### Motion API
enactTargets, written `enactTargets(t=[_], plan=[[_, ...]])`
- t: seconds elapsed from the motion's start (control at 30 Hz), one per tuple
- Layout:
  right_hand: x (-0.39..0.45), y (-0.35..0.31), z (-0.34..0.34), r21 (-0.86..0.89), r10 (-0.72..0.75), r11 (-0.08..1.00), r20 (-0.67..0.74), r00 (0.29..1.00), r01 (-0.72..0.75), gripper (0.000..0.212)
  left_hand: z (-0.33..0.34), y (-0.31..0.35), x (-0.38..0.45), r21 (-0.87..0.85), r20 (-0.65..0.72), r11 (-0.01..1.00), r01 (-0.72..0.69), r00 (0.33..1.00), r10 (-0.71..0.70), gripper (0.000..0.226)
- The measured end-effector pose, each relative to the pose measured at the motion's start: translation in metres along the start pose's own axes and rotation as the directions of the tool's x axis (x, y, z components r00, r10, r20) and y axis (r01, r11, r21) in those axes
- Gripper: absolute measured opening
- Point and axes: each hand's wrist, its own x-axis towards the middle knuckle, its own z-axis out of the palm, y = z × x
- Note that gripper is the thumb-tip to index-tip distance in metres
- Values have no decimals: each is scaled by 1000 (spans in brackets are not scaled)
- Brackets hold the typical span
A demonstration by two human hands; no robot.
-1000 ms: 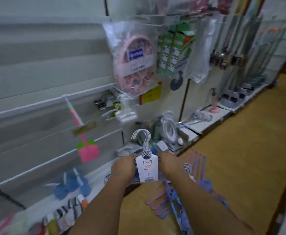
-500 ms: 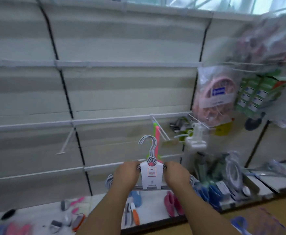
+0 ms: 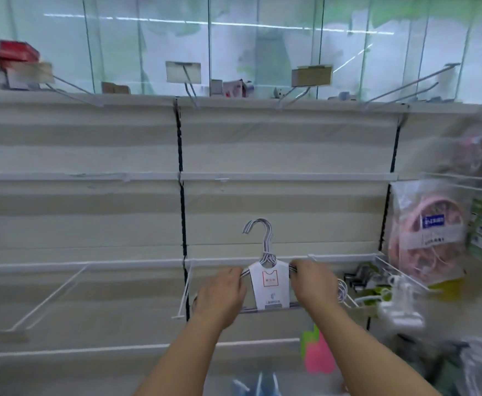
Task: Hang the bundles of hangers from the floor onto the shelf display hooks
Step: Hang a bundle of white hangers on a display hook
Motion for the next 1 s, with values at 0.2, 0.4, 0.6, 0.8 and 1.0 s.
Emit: enactTargets(t=[0.2,0.4,0.6,0.8,1.0], plan=[[63,-27,-31,104,-5,994,-211,977,28,24,-51,-5,62,126,-262,992,13,965,20,37],[124,-50,-51,221,-80,961,-354,932,166,22,-88,-13,112,112,-402,990,90,915,-37,35],[166,-72,-59,229,-206,917,-427,880,326,20,-109,-34,150,138,-509,985,108,860,-23,33],[209,-105,-75,301,-225,859,-502,835,413,20,-132,-61,196,86,-607,993,82,794,-13,33],[247,-144,-84,304,-202,867,-509,837,394,23,-157,-93,242,130,-651,988,79,759,25,34]])
